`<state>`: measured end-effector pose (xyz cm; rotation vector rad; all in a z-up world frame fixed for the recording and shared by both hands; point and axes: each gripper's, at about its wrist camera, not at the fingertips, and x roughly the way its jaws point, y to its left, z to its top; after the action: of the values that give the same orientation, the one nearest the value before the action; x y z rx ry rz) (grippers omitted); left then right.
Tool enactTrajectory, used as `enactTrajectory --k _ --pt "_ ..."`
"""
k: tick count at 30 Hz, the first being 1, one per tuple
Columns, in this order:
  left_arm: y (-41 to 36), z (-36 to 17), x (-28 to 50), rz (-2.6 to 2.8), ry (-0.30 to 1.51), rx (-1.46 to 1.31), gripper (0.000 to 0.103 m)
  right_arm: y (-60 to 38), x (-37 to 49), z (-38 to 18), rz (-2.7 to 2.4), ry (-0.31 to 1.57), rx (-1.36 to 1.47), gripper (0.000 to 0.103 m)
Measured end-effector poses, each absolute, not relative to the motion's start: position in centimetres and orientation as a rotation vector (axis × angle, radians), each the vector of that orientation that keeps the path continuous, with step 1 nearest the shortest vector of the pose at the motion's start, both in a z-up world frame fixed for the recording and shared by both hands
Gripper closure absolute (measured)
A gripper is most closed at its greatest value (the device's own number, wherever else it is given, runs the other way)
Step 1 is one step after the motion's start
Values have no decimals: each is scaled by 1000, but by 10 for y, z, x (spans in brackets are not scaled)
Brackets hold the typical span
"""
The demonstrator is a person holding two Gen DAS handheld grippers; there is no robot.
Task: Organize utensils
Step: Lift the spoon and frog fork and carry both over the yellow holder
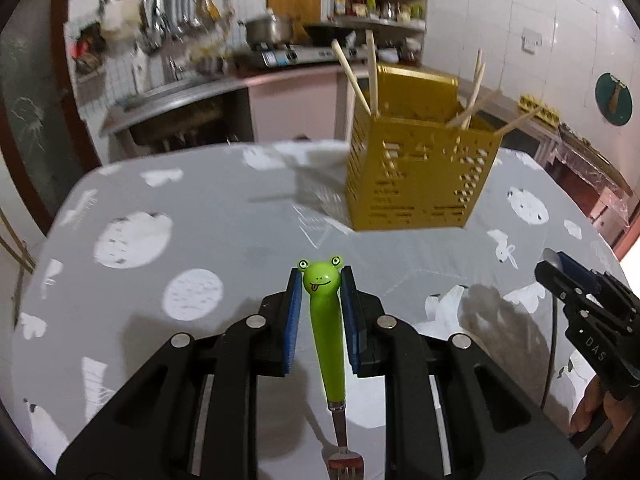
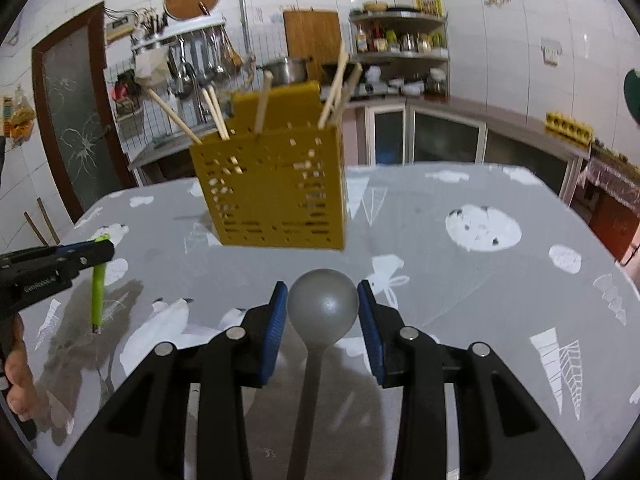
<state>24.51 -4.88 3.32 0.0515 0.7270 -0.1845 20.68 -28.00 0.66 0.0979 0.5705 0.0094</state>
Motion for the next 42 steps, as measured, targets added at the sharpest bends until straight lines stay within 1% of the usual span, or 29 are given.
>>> enactTrajectory --k 6,12,15,27,35,42 --pt "-35 46 213 -160 604 39 85 -283 184 18 0 455 98 67" --pt "-26 51 197 -126 539 9 85 -284 158 25 10 336 102 67" --pt "-25 50 190 -112 511 11 85 -284 149 25 10 310 102 67" --pt "-25 56 169 -132 441 9 85 -290 133 29 -14 234 107 67" --pt "-29 58 160 -162 421 15 85 -290 135 24 -23 242 109 67" --pt "-27 66 160 -172 418 5 85 -287 132 32 -30 237 101 67"
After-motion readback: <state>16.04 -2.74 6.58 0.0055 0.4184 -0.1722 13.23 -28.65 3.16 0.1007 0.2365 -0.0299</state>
